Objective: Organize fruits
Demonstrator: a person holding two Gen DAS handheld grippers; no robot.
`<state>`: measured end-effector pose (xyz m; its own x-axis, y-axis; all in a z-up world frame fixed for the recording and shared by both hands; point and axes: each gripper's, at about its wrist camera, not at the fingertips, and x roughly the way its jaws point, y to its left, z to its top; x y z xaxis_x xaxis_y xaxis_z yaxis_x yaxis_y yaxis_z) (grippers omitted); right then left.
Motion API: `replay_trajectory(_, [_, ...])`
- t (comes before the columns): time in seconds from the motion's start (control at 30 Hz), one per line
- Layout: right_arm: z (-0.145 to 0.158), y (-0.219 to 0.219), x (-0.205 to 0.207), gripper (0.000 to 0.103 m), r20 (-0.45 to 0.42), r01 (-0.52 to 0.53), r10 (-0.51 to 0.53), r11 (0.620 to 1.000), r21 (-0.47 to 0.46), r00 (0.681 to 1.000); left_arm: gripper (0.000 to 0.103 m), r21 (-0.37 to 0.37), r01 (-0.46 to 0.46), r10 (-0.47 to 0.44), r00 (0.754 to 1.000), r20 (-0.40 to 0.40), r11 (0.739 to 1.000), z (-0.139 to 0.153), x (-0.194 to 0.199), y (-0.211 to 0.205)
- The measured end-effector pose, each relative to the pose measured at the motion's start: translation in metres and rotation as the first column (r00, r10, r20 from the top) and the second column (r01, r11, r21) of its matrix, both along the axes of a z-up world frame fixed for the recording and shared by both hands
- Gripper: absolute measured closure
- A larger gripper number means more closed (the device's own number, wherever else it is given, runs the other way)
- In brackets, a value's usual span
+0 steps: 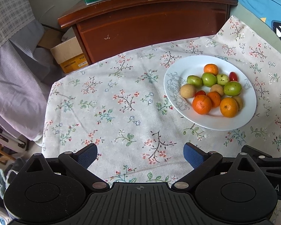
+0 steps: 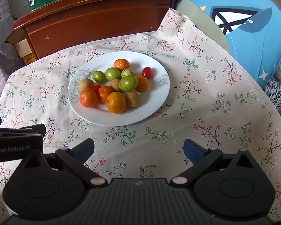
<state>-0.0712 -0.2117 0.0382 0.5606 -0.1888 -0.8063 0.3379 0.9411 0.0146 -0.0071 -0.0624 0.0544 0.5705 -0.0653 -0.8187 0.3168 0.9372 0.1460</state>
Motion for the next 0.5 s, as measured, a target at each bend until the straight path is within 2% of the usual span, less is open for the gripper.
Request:
replay_trajectory(0.33, [-0.018, 0.01, -0.02, 0.002, 0.043, -0.055, 0.052, 0.996, 0.077, 0.998, 0.004, -0.027, -0.019, 0.019, 1.0, -0.022, 0.999, -0.005, -0.016, 0.023])
replay_trajectory(0.5, [-0.032, 0.018, -0.029, 0.002, 0.072, -0.094, 0.089, 0.992, 0.079, 0.993, 0.004, -0.063, -0.023, 0.022, 0.999, -0.029, 0.998, -0.003, -0.023, 0.034])
